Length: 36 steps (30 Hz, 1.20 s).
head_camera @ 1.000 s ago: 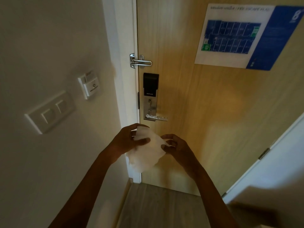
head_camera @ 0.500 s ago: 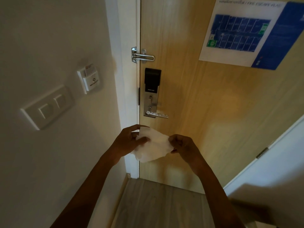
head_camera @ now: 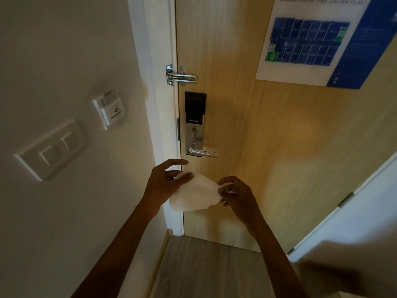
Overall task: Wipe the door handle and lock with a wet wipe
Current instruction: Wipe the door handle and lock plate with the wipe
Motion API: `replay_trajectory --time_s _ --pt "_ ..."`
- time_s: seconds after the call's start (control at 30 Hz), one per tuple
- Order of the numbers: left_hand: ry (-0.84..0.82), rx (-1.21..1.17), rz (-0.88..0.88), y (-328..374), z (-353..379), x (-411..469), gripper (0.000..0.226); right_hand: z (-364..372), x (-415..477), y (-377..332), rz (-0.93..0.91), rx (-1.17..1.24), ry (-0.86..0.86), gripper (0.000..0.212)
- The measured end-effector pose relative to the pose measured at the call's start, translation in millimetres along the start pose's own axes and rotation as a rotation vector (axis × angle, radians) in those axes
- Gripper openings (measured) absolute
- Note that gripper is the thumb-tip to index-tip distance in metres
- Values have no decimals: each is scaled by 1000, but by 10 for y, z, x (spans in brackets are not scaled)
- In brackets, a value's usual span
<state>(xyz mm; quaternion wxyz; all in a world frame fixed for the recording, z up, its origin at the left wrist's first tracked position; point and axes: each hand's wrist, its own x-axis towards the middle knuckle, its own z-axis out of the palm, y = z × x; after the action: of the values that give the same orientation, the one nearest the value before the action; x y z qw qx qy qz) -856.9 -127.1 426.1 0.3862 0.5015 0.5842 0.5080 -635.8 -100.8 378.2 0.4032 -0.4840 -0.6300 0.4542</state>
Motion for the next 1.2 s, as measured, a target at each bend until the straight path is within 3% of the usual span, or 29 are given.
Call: replay_trajectory --time_s 0.27,0.5,0.8,0.97,1.2 --pt "34 23 -60 56 180 52 25 76 -19 27 -161 -102 113 20" --pt "-53 0 -29 82 233 38 27 220 -21 -62 -235 -146 175 33" --pt "-52 36 -2 74 201 55 25 313 37 -167 -313 -152 261 31" --pt "-36 54 29 67 154 79 22 339 76 -165 -335 -160 310 12" --pt "-20 45 25 22 84 114 24 387 101 -203 -333 -163 271 9"
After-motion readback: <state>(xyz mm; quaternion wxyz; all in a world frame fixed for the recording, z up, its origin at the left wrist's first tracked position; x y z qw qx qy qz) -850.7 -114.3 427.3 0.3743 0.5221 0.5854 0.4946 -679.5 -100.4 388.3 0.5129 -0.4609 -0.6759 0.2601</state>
